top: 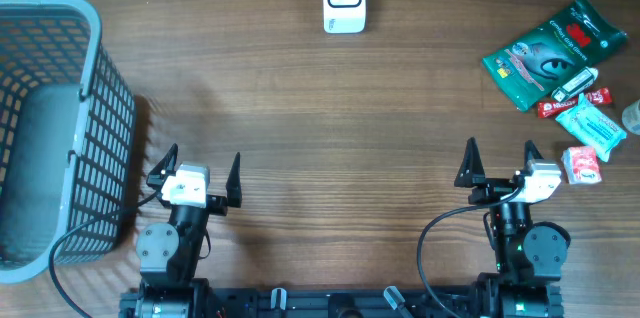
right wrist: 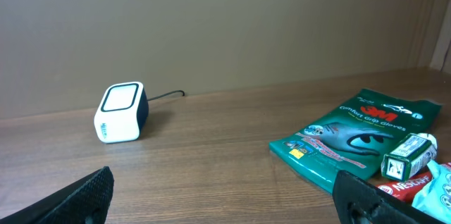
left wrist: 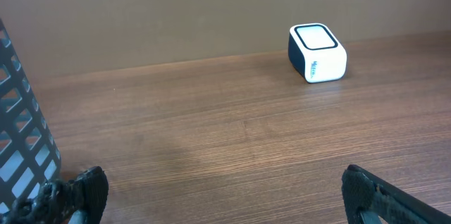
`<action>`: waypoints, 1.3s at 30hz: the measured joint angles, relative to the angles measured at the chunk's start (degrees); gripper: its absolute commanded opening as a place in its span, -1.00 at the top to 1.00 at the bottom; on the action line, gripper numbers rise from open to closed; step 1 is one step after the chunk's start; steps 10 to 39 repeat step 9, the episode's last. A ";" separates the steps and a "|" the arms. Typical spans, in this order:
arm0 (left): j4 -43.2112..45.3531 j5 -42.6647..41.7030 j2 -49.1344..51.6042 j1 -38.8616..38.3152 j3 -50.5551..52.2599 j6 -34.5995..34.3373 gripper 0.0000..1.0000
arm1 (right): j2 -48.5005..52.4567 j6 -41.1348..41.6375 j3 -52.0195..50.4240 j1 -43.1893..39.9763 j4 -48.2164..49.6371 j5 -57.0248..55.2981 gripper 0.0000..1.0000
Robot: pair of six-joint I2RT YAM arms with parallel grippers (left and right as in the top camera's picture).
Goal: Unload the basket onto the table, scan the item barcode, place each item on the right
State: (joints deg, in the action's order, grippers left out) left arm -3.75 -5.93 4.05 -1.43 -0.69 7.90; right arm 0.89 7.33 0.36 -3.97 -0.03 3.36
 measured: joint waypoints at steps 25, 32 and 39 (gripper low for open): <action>0.00 0.00 0.00 0.00 0.00 0.00 -1.00 | 0.00 0.00 0.00 0.00 0.00 0.00 -0.99; 0.00 0.00 0.00 0.00 0.00 0.00 -1.00 | 0.00 0.00 0.00 0.00 0.00 0.00 -0.99; 0.00 0.00 0.00 0.00 0.00 0.00 -1.00 | 0.00 0.00 0.00 0.00 0.00 0.00 -0.99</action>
